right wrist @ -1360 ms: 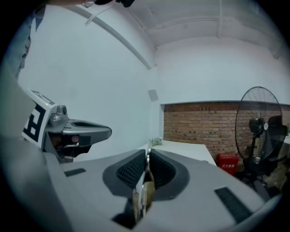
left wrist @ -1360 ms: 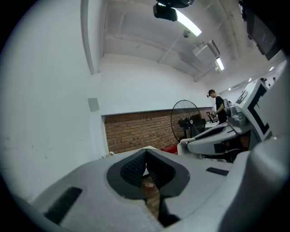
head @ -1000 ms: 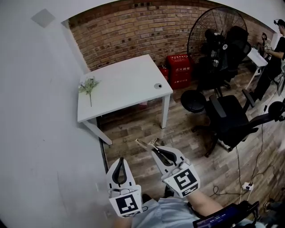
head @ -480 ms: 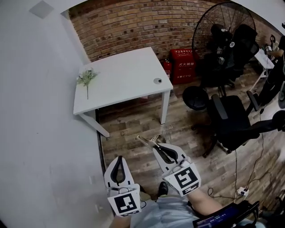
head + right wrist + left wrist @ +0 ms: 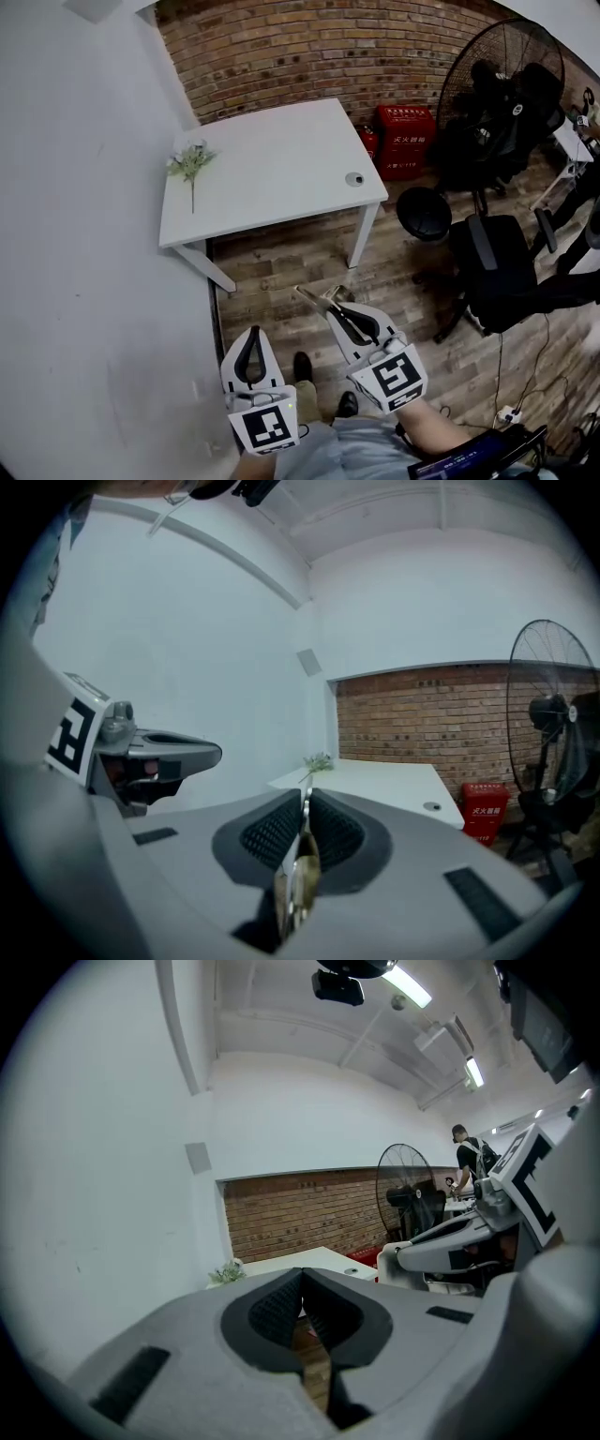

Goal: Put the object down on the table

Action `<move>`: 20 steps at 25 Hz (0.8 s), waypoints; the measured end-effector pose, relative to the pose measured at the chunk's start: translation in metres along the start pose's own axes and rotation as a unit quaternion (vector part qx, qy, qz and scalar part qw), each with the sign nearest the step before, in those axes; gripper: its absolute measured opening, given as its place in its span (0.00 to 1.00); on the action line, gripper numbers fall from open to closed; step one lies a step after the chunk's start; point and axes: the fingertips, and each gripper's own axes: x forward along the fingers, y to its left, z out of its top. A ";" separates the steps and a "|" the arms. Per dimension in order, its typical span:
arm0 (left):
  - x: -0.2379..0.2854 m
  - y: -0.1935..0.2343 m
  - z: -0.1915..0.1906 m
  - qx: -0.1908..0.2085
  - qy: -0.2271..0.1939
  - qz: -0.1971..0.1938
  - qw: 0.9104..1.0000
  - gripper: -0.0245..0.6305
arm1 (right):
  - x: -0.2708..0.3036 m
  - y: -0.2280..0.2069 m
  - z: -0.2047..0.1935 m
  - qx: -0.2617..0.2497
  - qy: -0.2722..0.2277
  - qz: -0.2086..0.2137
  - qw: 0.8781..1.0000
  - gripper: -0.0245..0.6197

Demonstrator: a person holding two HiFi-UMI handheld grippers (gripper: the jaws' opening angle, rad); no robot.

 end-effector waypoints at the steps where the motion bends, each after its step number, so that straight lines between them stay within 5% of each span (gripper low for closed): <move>1: 0.011 0.008 0.001 -0.001 -0.002 -0.001 1.000 0.05 | 0.012 -0.001 0.003 0.001 0.002 0.001 1.000 0.10; 20: 0.152 0.130 0.040 0.006 -0.057 -0.033 0.998 0.05 | 0.178 -0.023 0.078 -0.016 -0.027 -0.039 0.999 0.10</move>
